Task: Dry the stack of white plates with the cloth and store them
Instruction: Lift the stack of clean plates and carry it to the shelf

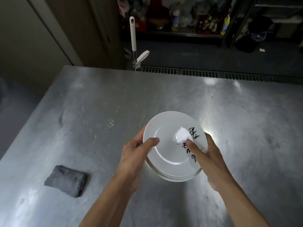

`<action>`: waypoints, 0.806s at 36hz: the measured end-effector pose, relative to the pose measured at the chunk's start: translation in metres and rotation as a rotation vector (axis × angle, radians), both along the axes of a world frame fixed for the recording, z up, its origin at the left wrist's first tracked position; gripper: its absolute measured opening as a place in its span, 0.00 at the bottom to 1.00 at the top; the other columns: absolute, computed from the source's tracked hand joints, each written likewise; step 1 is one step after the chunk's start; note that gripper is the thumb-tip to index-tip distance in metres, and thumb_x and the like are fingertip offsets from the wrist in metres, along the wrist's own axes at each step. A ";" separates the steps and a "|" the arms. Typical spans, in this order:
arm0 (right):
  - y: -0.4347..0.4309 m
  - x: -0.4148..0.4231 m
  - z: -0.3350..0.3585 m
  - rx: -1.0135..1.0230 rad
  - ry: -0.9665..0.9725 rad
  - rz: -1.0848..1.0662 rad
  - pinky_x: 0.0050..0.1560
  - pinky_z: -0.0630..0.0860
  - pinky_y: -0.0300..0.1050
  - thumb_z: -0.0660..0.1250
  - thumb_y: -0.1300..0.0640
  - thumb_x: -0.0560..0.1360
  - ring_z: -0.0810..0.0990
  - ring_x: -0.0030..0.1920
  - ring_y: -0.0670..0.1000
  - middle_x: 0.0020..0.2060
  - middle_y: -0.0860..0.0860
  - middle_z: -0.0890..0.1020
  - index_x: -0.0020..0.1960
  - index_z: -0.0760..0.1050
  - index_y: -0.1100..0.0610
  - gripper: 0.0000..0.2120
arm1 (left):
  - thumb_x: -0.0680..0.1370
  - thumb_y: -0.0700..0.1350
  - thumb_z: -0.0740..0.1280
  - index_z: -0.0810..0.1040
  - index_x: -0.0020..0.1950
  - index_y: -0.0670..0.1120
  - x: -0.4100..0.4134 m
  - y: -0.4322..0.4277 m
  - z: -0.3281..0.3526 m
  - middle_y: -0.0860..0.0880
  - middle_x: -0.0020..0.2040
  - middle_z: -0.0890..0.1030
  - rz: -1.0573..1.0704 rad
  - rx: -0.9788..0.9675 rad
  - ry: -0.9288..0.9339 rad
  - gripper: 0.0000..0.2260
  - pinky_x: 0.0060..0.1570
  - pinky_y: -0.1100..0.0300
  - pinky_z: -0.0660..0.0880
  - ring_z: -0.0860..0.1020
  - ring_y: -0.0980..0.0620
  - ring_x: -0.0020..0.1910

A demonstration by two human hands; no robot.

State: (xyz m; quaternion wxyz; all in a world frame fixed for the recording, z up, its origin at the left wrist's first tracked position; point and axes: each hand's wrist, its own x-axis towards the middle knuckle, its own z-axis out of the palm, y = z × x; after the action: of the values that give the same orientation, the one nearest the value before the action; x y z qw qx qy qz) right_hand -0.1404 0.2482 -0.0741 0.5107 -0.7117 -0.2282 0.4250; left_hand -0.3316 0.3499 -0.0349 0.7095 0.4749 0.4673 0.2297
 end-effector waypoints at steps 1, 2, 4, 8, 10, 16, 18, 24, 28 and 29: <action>0.000 0.000 0.000 0.011 0.010 0.003 0.50 0.79 0.45 0.74 0.36 0.67 0.84 0.53 0.42 0.54 0.39 0.84 0.62 0.74 0.36 0.25 | 0.78 0.43 0.70 0.81 0.65 0.63 0.000 0.000 0.001 0.57 0.59 0.85 -0.003 0.001 -0.002 0.19 0.56 0.62 0.71 0.82 0.62 0.58; 0.000 0.001 0.000 0.021 0.020 0.005 0.49 0.79 0.44 0.74 0.36 0.67 0.84 0.53 0.42 0.54 0.40 0.84 0.61 0.74 0.36 0.24 | 0.77 0.44 0.70 0.81 0.66 0.63 0.000 0.000 0.002 0.57 0.60 0.85 -0.005 0.006 -0.002 0.20 0.56 0.62 0.71 0.81 0.62 0.59; -0.001 0.003 0.001 0.040 0.041 0.010 0.46 0.80 0.40 0.74 0.37 0.68 0.84 0.53 0.42 0.55 0.40 0.84 0.62 0.74 0.36 0.24 | 0.75 0.46 0.71 0.80 0.66 0.63 0.002 0.000 0.004 0.56 0.60 0.85 -0.016 0.026 0.002 0.21 0.54 0.65 0.73 0.82 0.59 0.59; -0.002 0.006 0.001 0.062 0.078 0.018 0.43 0.81 0.39 0.74 0.39 0.70 0.84 0.54 0.43 0.56 0.41 0.84 0.62 0.73 0.37 0.22 | 0.70 0.48 0.72 0.81 0.65 0.63 0.008 0.002 0.007 0.53 0.58 0.86 -0.012 0.049 -0.007 0.24 0.44 0.72 0.76 0.83 0.57 0.54; -0.001 0.007 0.001 0.066 0.091 0.016 0.45 0.80 0.41 0.74 0.40 0.71 0.84 0.54 0.44 0.56 0.41 0.84 0.62 0.73 0.37 0.22 | 0.70 0.47 0.72 0.81 0.65 0.63 0.010 0.003 0.008 0.52 0.58 0.86 -0.006 0.046 -0.016 0.24 0.44 0.72 0.76 0.83 0.57 0.53; 0.003 0.010 0.001 0.073 0.108 0.047 0.48 0.80 0.42 0.75 0.40 0.71 0.84 0.55 0.44 0.56 0.42 0.84 0.61 0.74 0.37 0.21 | 0.71 0.46 0.71 0.81 0.65 0.62 0.010 0.001 0.007 0.54 0.59 0.86 0.008 0.028 -0.020 0.23 0.44 0.74 0.76 0.83 0.56 0.57; 0.004 0.011 0.003 0.070 0.119 0.058 0.45 0.81 0.39 0.75 0.41 0.72 0.84 0.54 0.44 0.55 0.42 0.84 0.61 0.74 0.36 0.19 | 0.72 0.46 0.71 0.82 0.65 0.61 0.010 -0.001 0.007 0.54 0.58 0.86 0.028 0.021 -0.024 0.22 0.44 0.74 0.76 0.83 0.57 0.56; 0.006 0.017 0.006 0.060 0.184 0.068 0.49 0.80 0.44 0.74 0.45 0.74 0.84 0.54 0.45 0.55 0.43 0.85 0.60 0.75 0.37 0.16 | 0.71 0.49 0.73 0.81 0.65 0.62 0.014 -0.006 0.008 0.54 0.60 0.85 0.084 0.015 -0.031 0.23 0.54 0.60 0.75 0.83 0.54 0.60; 0.009 0.022 0.008 0.033 0.205 0.095 0.48 0.81 0.45 0.73 0.46 0.75 0.85 0.54 0.46 0.54 0.43 0.85 0.58 0.75 0.36 0.14 | 0.70 0.51 0.74 0.80 0.66 0.64 0.017 -0.009 0.008 0.55 0.59 0.85 0.088 0.008 -0.028 0.24 0.50 0.60 0.76 0.84 0.55 0.57; 0.010 0.023 0.008 0.028 0.204 0.099 0.48 0.81 0.46 0.73 0.45 0.74 0.85 0.54 0.47 0.54 0.44 0.85 0.58 0.76 0.35 0.14 | 0.70 0.51 0.74 0.80 0.65 0.64 0.018 -0.009 0.007 0.55 0.58 0.86 0.098 0.006 -0.025 0.24 0.48 0.62 0.77 0.84 0.56 0.56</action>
State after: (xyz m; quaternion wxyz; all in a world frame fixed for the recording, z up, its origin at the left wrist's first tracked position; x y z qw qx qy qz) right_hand -0.1173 0.2579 -0.0662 0.5196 -0.6454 -0.2157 0.5167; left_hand -0.3140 0.3405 -0.0275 0.7019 0.4506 0.4804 0.2712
